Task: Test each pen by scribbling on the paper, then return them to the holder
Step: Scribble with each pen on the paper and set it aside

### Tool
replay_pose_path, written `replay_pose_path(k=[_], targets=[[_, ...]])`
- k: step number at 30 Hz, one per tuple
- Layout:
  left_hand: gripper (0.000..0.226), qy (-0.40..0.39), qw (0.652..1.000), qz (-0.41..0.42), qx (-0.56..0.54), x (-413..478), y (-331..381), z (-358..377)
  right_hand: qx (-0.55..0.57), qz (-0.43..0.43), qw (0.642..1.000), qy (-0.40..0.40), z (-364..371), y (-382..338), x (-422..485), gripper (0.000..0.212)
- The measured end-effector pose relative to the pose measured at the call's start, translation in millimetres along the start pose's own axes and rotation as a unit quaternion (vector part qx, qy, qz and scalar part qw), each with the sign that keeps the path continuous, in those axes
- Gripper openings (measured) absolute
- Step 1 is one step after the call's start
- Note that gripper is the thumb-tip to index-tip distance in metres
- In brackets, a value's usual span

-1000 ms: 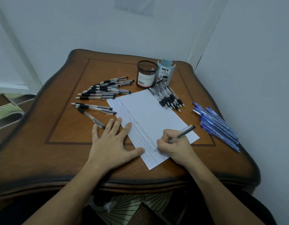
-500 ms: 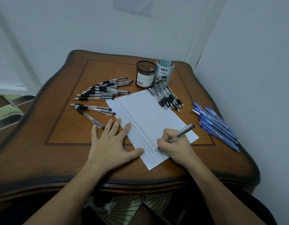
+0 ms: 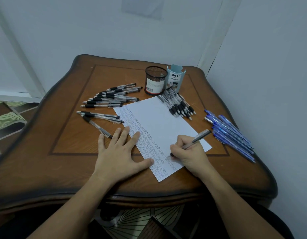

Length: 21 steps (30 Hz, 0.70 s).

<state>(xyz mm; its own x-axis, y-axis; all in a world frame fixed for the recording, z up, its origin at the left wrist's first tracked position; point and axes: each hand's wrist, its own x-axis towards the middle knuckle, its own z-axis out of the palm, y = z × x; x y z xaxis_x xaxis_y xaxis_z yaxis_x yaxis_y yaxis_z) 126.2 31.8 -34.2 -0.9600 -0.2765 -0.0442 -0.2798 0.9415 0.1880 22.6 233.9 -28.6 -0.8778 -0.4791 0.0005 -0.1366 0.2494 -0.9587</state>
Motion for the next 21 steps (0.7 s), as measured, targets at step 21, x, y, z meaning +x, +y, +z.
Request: replay_pose_path(k=[21], targets=[[0.103, 0.001, 1.0, 0.002, 0.008, -0.5, -0.7, -1.5, 0.195, 0.087, 0.973, -0.085, -9.7, -24.5, 22.3, 0.027]])
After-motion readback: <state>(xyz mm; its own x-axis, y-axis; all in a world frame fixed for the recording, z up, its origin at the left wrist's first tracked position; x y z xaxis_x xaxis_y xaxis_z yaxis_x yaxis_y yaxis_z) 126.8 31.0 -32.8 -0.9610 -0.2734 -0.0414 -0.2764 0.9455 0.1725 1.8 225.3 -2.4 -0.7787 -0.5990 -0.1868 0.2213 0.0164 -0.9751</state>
